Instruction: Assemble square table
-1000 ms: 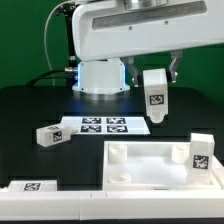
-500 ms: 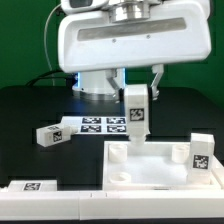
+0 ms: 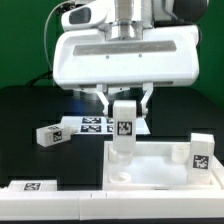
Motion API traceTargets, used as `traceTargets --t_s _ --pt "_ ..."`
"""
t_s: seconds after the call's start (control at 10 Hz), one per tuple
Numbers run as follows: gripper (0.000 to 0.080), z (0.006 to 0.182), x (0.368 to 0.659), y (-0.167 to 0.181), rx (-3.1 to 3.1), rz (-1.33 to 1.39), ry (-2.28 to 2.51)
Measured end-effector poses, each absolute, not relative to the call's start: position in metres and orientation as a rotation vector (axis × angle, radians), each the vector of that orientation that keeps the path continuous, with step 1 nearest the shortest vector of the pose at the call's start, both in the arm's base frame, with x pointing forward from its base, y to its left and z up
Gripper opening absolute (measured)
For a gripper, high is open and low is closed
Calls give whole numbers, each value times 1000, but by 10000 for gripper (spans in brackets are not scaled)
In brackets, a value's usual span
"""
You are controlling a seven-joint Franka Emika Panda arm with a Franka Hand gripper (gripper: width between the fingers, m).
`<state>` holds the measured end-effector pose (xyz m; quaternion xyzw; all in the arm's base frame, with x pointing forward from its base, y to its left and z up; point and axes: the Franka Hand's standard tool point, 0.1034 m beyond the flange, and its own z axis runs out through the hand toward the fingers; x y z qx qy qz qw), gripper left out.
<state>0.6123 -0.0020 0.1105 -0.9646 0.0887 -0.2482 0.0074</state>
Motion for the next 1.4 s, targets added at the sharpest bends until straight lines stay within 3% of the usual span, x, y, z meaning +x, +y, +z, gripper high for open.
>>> traceTargets --t_s 0.5,1.4 --pt "284 95 606 1 -3030 -745 267" --pt "284 86 608 -1 -3036 -756 270"
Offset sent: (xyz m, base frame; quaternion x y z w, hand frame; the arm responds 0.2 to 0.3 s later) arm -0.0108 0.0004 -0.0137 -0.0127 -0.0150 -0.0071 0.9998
